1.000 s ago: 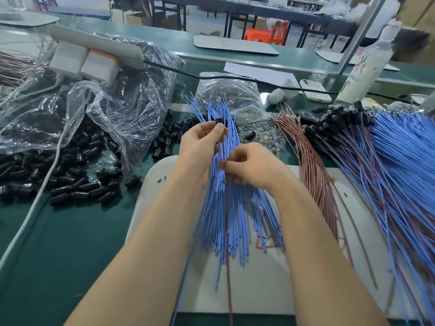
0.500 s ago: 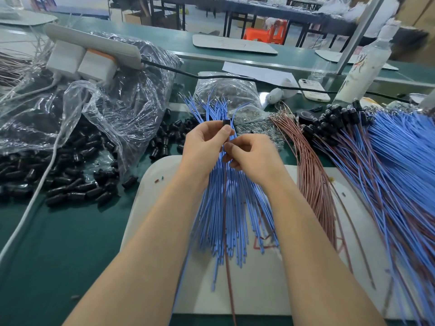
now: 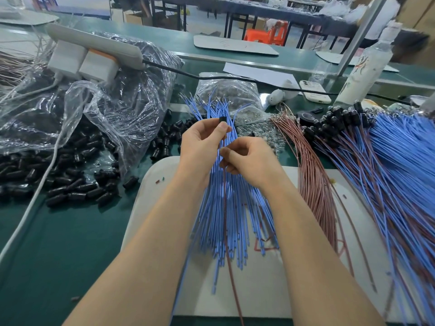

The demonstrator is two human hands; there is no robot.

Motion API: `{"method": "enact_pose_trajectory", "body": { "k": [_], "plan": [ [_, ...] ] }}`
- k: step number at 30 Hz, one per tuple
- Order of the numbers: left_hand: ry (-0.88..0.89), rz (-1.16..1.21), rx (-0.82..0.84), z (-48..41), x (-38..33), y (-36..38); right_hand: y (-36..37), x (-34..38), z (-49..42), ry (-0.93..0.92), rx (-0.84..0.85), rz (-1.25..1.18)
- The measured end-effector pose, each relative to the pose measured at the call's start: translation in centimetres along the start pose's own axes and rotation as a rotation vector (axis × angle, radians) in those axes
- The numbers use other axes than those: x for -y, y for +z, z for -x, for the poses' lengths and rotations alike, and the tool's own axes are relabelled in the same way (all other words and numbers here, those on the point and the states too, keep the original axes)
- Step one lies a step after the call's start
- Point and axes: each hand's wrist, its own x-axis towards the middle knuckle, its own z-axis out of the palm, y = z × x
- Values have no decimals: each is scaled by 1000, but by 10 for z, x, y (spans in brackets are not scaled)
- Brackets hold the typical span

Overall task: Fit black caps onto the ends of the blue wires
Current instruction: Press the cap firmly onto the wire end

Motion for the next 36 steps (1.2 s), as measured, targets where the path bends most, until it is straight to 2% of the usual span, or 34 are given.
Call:
{"method": "enact_pose_trajectory", "body": {
  "k": [9,14,16,20,22,24,31,36],
  "plan": [
    [34,-33,-31,-3,7,-1,4,0,0,-23,96,138],
    [72,-94,-56,-9,13,-2,-2,1,2,-30,80,200],
    [96,-145,-90,-14,18,-3,-13,-3,0,-25,-55,229],
    [180,-302,-69,-18,27,-3,-49,-18,-4,66,-463,297],
    [229,-364,-42,-17,29,-1,-59,-26,-4,125,-539,325],
    [250,-398,-22,-17,30,0,-60,-30,-4,161,-516,348],
    [256,-378,20,-16,31,1,-48,-30,-7,232,-262,460],
    [256,-362,45,-15,31,1,-40,-31,-12,249,-266,520]
  ]
}}
